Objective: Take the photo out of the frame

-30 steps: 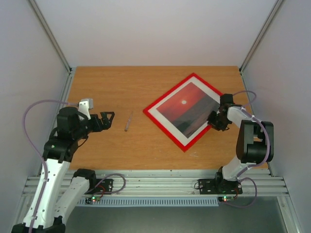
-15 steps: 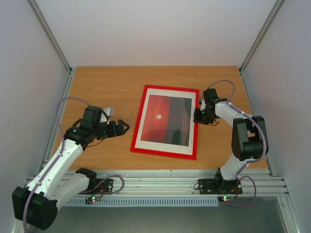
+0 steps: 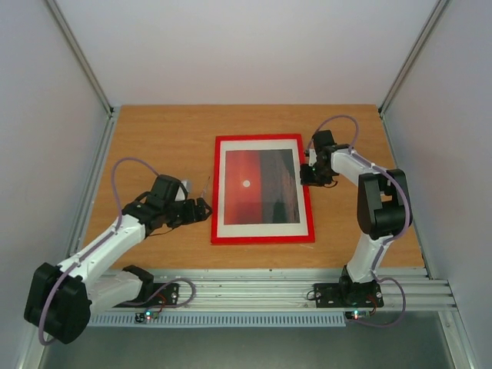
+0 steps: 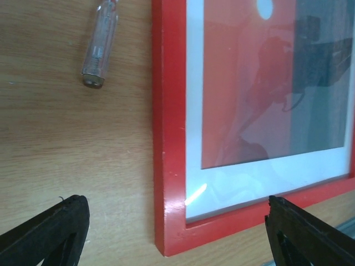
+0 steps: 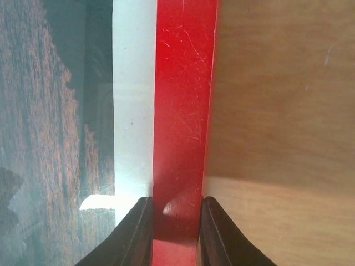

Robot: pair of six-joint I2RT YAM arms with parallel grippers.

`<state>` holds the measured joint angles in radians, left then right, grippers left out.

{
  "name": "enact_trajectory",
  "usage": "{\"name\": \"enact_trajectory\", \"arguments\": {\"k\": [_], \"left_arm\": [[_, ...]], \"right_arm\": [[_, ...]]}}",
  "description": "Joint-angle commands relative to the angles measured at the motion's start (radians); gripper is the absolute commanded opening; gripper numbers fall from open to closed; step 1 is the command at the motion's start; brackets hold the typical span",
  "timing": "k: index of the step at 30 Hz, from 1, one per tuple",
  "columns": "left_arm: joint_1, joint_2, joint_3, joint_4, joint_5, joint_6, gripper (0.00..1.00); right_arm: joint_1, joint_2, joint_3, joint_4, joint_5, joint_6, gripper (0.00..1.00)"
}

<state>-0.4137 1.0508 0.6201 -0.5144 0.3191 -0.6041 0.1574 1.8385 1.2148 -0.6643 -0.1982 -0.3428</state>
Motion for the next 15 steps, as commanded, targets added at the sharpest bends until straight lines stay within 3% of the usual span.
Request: {"name": "enact_trajectory", "arguments": {"k": [1, 6, 8, 15], "left_arm": [[-0.010, 0.048, -0.021, 0.096, -0.070, -0.019, 0.87], [-0.021, 0.123, -0.002, 0.115, -0.092, -0.004, 0.82], [-0.039, 0.145, 0.008, 0.118, -0.114, 0.000, 0.82], [-0.089, 0.228, 0.028, 0.129, -0.157, 0.006, 0.75]], "right_arm": [[0.010, 0.026, 0.090, 0.017, 0.009, -0.028, 0.08], [0.010, 0.072, 0.163, -0.001, 0.056, -0.025, 0.17], [0.010, 0.059, 0.162, 0.001, 0.075, -0.013, 0.29], [0.016, -0.128, 0.055, 0.021, 0.142, 0.049, 0.52]]}}
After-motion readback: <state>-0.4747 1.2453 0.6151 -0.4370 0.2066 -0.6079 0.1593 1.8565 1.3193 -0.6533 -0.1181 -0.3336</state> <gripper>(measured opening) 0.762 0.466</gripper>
